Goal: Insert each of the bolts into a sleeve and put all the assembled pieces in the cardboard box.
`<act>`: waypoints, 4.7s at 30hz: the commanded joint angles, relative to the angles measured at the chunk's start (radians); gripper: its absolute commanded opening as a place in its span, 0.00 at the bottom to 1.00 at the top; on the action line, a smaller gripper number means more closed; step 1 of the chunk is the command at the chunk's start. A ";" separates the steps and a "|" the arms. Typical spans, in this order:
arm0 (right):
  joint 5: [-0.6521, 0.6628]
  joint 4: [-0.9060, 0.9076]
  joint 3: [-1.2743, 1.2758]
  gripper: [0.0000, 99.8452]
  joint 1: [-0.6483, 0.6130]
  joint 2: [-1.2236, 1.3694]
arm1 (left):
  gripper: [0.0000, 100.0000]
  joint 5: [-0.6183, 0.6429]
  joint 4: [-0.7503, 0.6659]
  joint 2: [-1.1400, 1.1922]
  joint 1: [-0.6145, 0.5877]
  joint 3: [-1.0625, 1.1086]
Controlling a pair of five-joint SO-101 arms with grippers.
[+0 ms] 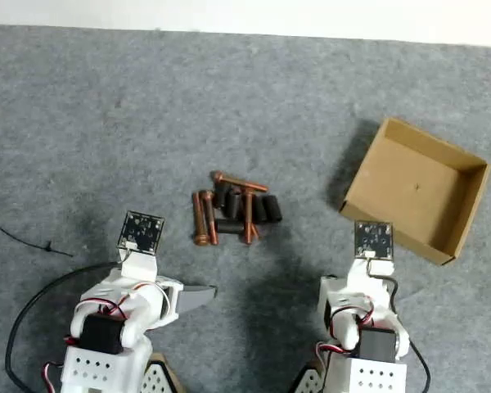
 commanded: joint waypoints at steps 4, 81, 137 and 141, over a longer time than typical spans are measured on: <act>0.005 0.002 0.116 0.25 -0.005 -0.012 | 0.45 -0.005 0.006 -0.005 0.018 0.021; -0.002 0.002 0.114 0.25 -0.050 -0.012 | 0.23 -0.163 -0.166 0.004 -0.360 -0.484; 0.158 -0.308 -0.077 0.25 -0.239 0.053 | 0.23 0.091 -0.767 1.256 -0.332 -0.607; 0.080 -0.343 -0.294 0.25 -0.378 0.334 | 0.23 0.091 -0.767 1.256 -0.332 -0.607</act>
